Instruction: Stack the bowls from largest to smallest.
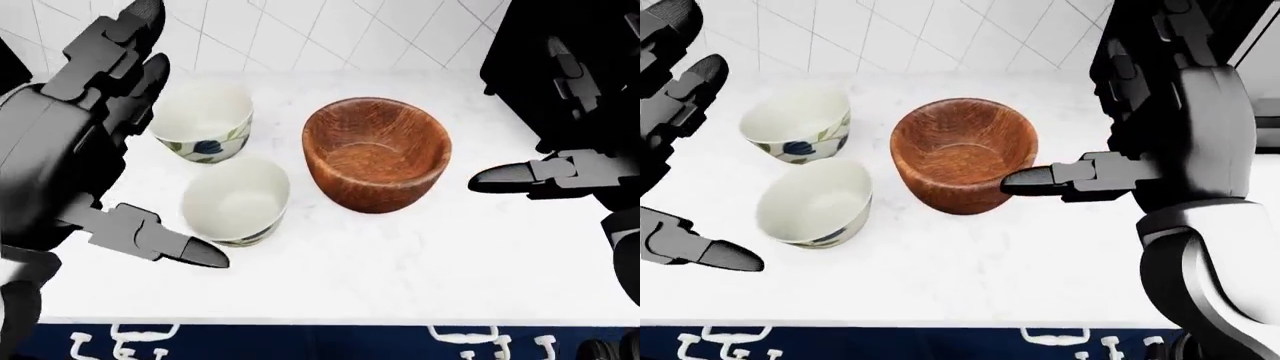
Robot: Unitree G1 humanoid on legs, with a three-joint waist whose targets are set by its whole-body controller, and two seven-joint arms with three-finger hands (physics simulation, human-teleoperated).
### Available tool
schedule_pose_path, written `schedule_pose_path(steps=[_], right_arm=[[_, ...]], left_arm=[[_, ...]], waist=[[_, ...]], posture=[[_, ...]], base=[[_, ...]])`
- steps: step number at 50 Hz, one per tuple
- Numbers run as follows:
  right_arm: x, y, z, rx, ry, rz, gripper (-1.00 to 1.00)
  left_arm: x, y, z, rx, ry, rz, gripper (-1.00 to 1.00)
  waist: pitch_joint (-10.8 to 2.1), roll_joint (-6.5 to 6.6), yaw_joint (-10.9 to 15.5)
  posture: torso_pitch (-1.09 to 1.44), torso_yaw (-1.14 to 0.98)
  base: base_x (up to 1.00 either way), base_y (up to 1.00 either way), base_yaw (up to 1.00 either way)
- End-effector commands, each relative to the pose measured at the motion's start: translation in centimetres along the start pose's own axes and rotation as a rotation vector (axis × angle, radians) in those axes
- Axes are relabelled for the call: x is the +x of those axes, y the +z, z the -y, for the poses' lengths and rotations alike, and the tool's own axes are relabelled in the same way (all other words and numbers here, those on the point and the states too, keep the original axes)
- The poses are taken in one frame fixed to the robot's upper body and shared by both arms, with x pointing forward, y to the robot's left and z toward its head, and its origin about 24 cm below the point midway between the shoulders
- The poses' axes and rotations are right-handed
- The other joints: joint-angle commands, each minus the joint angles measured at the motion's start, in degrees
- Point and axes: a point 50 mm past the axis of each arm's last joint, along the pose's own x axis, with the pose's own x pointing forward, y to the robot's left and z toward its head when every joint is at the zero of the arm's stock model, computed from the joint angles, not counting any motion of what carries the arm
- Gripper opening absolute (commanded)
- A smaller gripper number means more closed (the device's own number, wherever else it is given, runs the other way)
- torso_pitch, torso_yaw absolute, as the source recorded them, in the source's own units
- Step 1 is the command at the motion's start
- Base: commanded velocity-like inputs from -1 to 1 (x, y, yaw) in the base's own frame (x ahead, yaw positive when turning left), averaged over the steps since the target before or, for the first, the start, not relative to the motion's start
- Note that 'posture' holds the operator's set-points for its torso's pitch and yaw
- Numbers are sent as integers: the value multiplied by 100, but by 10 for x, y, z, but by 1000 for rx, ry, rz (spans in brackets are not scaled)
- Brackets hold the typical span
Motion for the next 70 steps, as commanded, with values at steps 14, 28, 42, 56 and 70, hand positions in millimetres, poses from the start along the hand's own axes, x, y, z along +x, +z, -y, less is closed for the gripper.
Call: schedule_pose_path(steps=[14,28,42,56,70], right_arm=[[0,13,0,18,-10,77,100],[-1,10,-1,21,-10,77,100],[0,6,0,26,-14,75,100],[-2,4,2,29,-22,76,100],[-1,7,5,29,-29,80,100]], left_arm=[[-5,-18,14,207,-59,14,100],[9,-31,39,352,-62,27,100],[32,-53,58,465,-94,21,96],[42,-85,67,541,-114,-62,39],[42,-94,70,602,-144,-108,-35]], waist=[[-81,-69,16],[-136,-230,91],[-206,-335,114],[-249,-307,114],[-233,-268,94]], posture=[[0,0],[0,0],[0,0],[0,0],[0,0]], base=[[0,0,0],[0,0,0],[0,0,0],[0,0,0],[0,0,0]])
